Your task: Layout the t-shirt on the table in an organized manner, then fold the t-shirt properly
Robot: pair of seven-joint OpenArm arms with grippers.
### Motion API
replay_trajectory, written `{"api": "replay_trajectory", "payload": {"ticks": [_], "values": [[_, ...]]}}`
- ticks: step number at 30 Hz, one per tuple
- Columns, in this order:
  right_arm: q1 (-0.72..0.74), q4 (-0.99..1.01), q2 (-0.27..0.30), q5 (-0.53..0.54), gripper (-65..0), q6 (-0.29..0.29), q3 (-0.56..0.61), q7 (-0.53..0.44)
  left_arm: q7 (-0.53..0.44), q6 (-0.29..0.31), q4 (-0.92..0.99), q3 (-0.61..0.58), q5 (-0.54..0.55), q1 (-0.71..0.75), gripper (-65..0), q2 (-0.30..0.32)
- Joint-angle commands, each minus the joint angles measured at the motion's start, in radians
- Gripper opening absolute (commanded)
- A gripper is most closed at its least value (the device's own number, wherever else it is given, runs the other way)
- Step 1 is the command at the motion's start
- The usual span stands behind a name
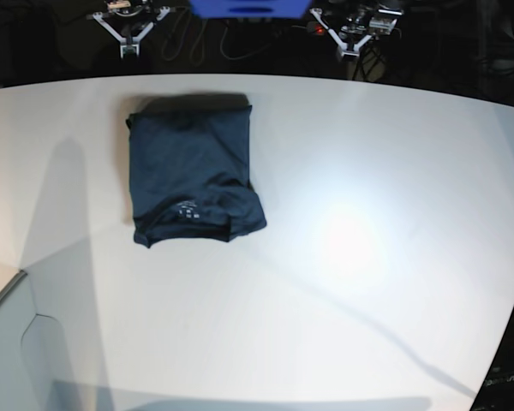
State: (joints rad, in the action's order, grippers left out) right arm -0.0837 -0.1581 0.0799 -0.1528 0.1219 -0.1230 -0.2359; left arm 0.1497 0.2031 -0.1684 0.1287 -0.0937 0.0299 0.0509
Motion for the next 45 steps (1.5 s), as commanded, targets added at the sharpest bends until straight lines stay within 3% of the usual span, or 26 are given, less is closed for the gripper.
{"api": "replay_trajectory", "payload": {"ticks": [1,3,20,42,45], "values": [[-0.004,-0.002,-0.001,-0.001,-65.0,0.011,0.0,-0.01,0.001,-0.05,-0.003,-0.002,-0.002,-0.003,-65.0,0.005],[-0.006,-0.002,-0.007,-0.001,-65.0,0.009,0.001,-0.01,-0.002,-0.098,-0.003,-0.002,-0.002,-0.003,-65.0,0.007],[-0.008,-0.002,-0.01,-0.001,-65.0,0.008,0.001,-0.003,0.003,-0.096,-0.003,-0.004,-0.004,-0.002,-65.0,0.005],[-0.009,-0.001,-0.078,-0.001,-65.0,0.008,-0.005,-0.001,0.001,-0.1,0.003,-0.005,-0.004,-0.029,-65.0,0.007],[-0.008,-0.001,-0.078,-0.001,-65.0,0.008,0.0,-0.001,-0.005,-0.1,-0.001,-0.051,-0.002,-0.029,-65.0,0.014]]}}
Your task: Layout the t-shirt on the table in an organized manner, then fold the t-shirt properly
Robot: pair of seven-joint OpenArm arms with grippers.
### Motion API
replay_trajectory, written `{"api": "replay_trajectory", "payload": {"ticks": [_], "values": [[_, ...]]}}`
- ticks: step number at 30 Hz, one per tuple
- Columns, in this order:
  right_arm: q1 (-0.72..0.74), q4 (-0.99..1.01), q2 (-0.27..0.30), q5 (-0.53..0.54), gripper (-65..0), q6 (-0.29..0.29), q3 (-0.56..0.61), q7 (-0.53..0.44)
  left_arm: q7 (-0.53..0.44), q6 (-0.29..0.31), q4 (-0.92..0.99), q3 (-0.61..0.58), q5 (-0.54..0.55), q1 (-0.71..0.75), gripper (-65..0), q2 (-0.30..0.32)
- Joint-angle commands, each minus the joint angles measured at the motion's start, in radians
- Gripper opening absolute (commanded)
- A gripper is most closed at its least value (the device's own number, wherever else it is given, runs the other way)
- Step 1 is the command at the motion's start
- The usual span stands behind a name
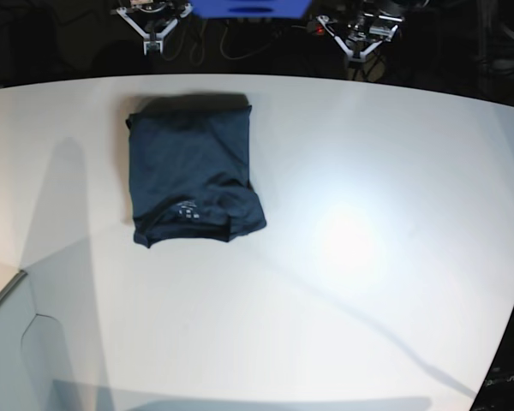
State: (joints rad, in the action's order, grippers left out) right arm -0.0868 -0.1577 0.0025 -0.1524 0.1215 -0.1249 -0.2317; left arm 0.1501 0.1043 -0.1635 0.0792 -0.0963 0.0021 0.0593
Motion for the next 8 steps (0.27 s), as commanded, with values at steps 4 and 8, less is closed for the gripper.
{"api": "replay_trajectory", "payload": {"ticks": [4,8], "values": [[-0.005,-0.001,0.003,-0.002,-65.0,0.008,-0.003,-0.005,-0.005,-0.001,-0.006,-0.031,0.003,-0.009,-65.0,0.007],[-0.006,-0.001,0.003,-0.002,-65.0,0.008,-0.003,-0.005,-0.007,-0.001,-0.008,-0.034,0.0,-0.007,-65.0,0.007]]}}
